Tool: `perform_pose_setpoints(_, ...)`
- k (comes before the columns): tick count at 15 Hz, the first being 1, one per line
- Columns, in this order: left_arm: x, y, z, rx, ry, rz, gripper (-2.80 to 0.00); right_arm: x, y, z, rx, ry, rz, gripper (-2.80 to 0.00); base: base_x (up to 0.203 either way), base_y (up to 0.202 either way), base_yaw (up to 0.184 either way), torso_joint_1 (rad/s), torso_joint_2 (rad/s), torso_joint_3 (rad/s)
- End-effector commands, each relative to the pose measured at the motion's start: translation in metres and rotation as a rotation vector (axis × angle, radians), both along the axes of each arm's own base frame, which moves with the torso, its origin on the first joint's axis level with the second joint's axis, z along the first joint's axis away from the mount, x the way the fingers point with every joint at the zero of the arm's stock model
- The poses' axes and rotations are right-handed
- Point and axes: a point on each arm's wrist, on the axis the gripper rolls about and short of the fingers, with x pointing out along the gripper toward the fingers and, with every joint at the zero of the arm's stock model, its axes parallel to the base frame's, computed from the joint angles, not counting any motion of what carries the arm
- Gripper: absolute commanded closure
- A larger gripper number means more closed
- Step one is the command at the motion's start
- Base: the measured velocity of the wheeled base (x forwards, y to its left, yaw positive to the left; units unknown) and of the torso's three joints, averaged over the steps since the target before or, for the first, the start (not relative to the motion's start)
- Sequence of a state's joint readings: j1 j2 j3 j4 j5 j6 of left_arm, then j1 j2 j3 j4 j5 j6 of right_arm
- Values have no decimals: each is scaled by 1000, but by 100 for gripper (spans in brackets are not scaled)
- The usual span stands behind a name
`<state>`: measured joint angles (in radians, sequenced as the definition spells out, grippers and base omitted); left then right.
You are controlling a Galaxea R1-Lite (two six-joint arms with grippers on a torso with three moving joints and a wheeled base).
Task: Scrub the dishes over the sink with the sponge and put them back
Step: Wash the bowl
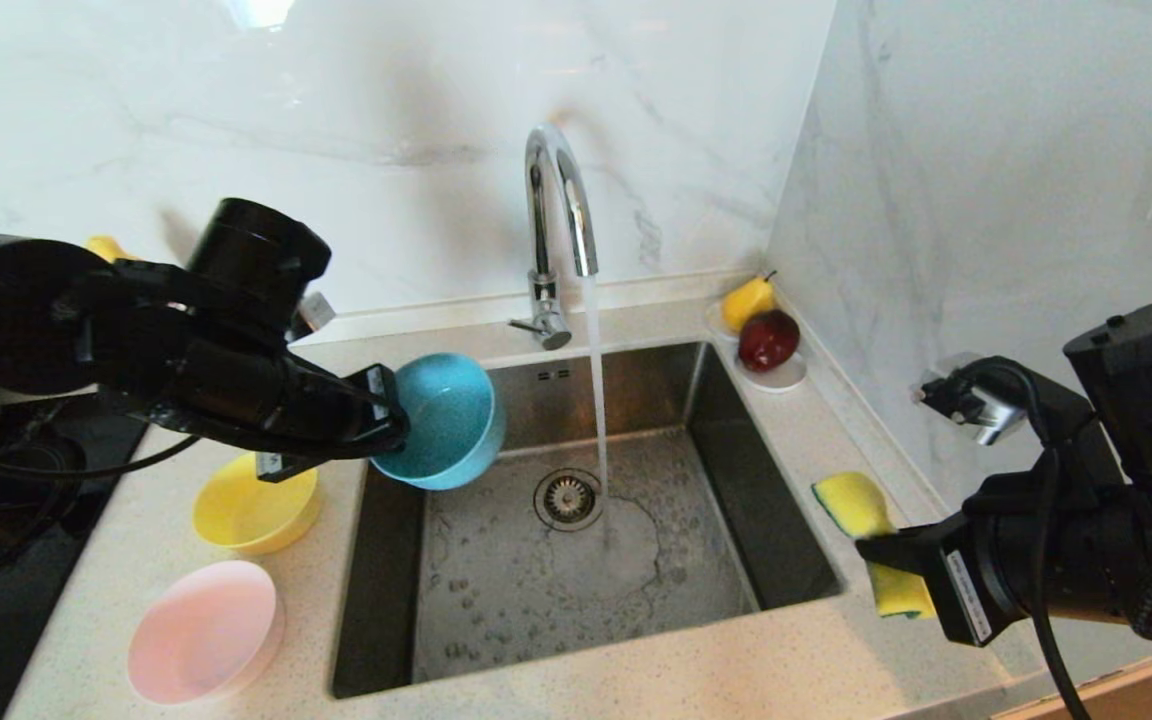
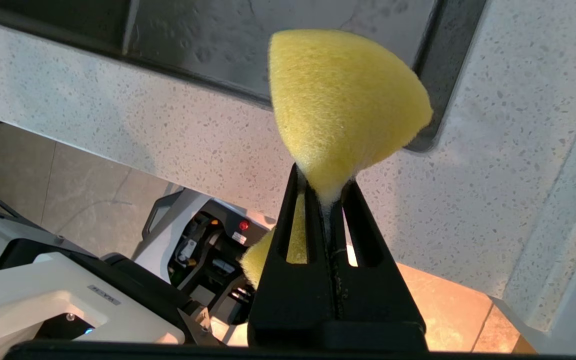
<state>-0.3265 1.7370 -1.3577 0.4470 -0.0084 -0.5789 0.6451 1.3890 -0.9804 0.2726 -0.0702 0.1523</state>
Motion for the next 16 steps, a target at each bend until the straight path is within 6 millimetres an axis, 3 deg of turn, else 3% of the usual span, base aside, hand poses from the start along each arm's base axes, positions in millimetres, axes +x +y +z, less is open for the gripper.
perform_pose_setpoints(1, 20, -30, -34, 18, 68, -21, 0, 1, 1, -1, -2, 3, 0, 0, 0, 0, 0, 0, 0, 0)
perform_pose_setpoints(4, 33, -59, -56, 55, 77, -2, 0, 0, 0, 1, 3, -3, 2, 0, 0, 0, 0, 0, 0, 0)
perform_pose_setpoints(8, 40, -82, -75, 57, 105, -15, 0, 0, 0, 1, 2, -4, 3, 0, 0, 0, 0, 0, 0, 0)
perform_pose_setpoints(16, 65, -97, -91, 32, 69, -6, 0, -4, -2, 5, 13, -21, 8, 0, 0, 0, 0, 0, 0, 0)
